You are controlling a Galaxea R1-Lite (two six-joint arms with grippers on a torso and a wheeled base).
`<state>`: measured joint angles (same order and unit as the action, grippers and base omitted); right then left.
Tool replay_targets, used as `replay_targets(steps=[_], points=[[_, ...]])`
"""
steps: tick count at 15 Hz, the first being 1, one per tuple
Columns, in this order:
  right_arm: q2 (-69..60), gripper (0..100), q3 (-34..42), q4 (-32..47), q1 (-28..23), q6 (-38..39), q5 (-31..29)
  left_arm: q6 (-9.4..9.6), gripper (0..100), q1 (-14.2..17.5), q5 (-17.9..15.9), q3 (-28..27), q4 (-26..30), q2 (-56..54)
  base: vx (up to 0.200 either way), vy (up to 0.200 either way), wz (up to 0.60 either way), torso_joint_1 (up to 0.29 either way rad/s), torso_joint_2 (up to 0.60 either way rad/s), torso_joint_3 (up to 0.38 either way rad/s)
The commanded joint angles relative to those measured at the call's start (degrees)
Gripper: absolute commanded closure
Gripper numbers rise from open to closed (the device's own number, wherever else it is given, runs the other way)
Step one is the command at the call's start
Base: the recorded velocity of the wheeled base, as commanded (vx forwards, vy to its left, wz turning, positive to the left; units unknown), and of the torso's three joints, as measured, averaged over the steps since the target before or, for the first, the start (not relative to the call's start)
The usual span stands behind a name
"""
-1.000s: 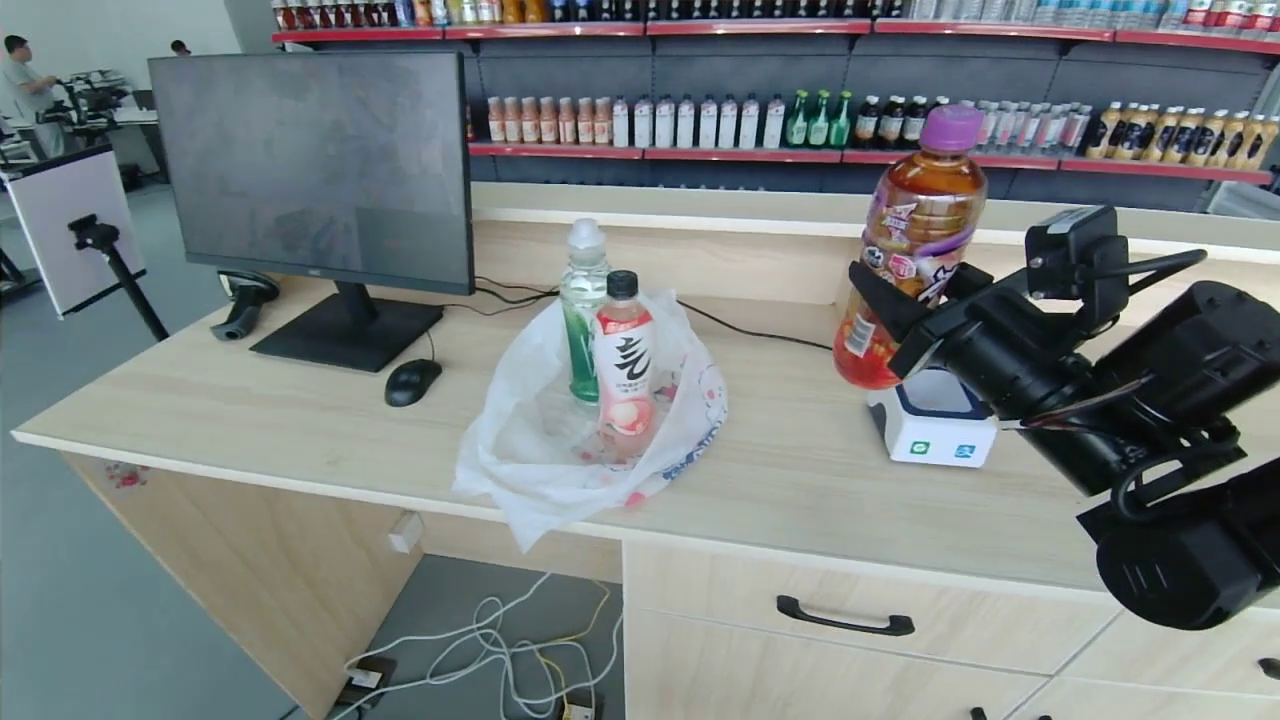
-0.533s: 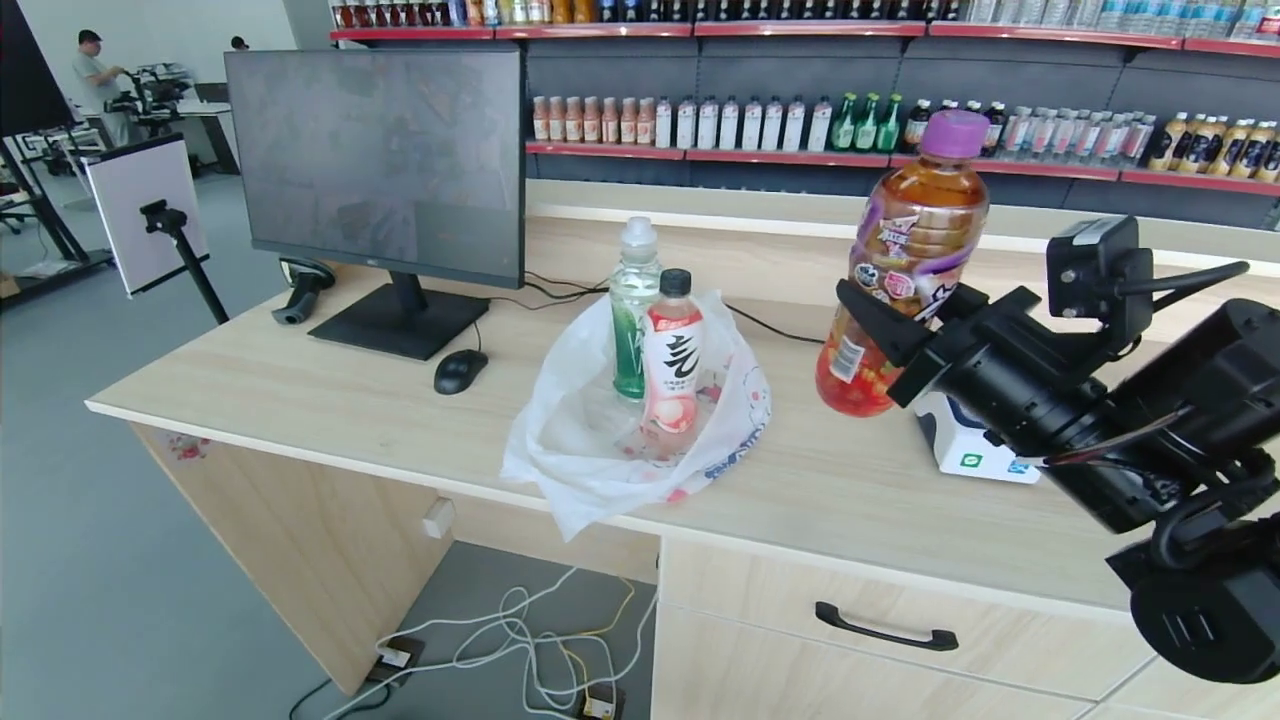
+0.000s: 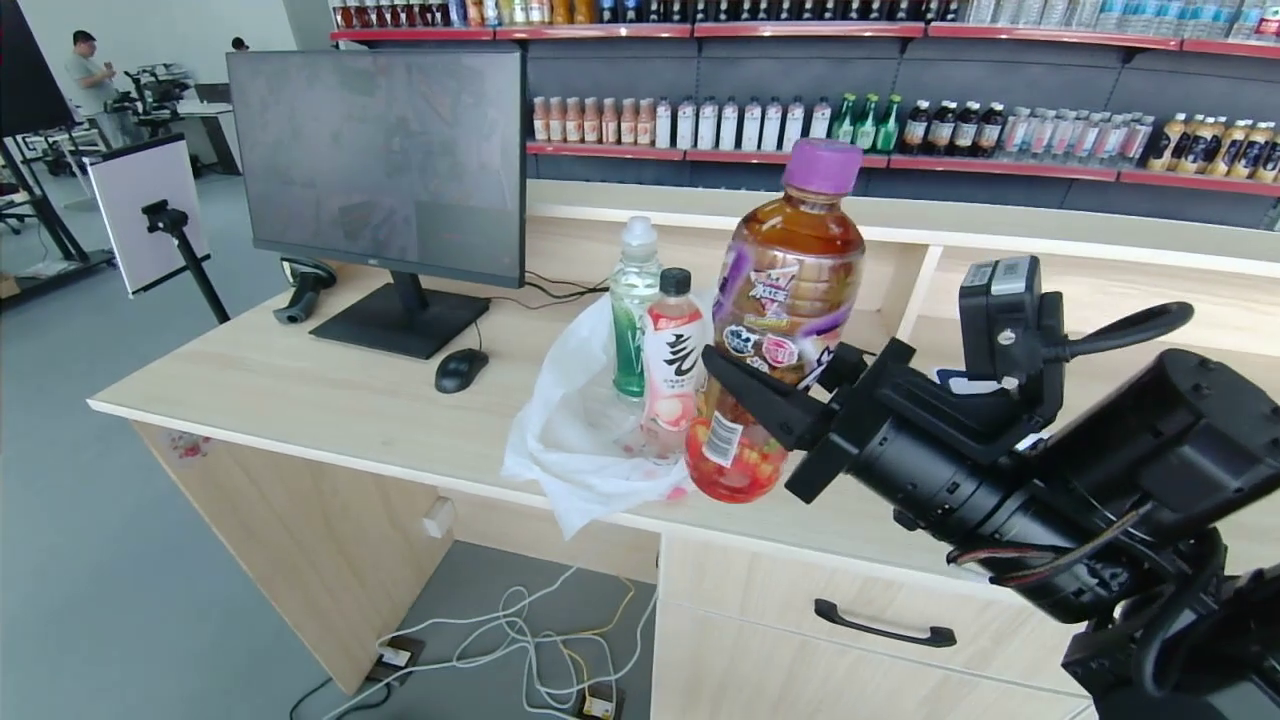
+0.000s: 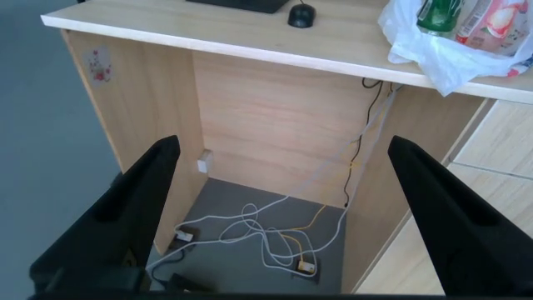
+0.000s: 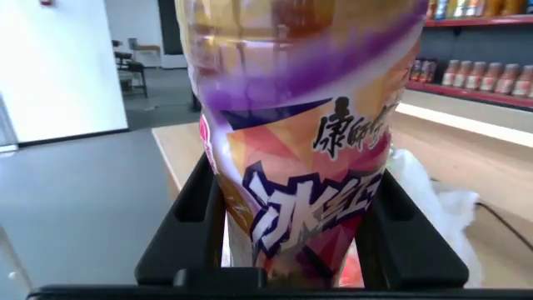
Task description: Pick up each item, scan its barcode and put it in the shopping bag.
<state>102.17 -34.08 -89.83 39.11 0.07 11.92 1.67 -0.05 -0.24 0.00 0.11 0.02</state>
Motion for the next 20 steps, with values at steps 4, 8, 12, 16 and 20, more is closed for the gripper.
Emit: replay_targets(steps=[4, 8, 12, 16, 20], points=[[0.75, 100, 1.04, -0.17, 1.06, 0.28, -0.23, 0.00, 0, 0.05, -0.02, 0.00, -0.02, -0.02, 0.000, 0.000, 0.00, 0.000, 0.00, 0.000], [0.75, 100, 1.04, -0.17, 0.53, 0.37, -0.23, 0.00, 0, 0.05, -0.02, 0.00, -0.02, -0.02, 0.000, 0.150, 0.00, -0.001, 0.00, 0.003], [0.84, 100, 0.69, -0.17, 0.53, 0.37, -0.23, 0.00, 0, 0.05, -0.02, 0.00, -0.02, -0.02, 0.000, 0.200, 0.00, 0.009, 0.00, 0.001], [0.75, 100, 0.86, -0.17, 0.62, 0.37, -0.23, 0.00, 0, 0.05, -0.02, 0.00, -0.02, -0.02, 0.000, 0.100, 0.00, -0.005, 0.00, 0.001], [5.41, 100, -4.32, -0.17, 0.62, 1.16, -0.23, 0.00, 0, 0.05, -0.02, 0.00, -0.02, -0.02, 0.000, 0.000, 0.00, 0.000, 0.00, 0.000]])
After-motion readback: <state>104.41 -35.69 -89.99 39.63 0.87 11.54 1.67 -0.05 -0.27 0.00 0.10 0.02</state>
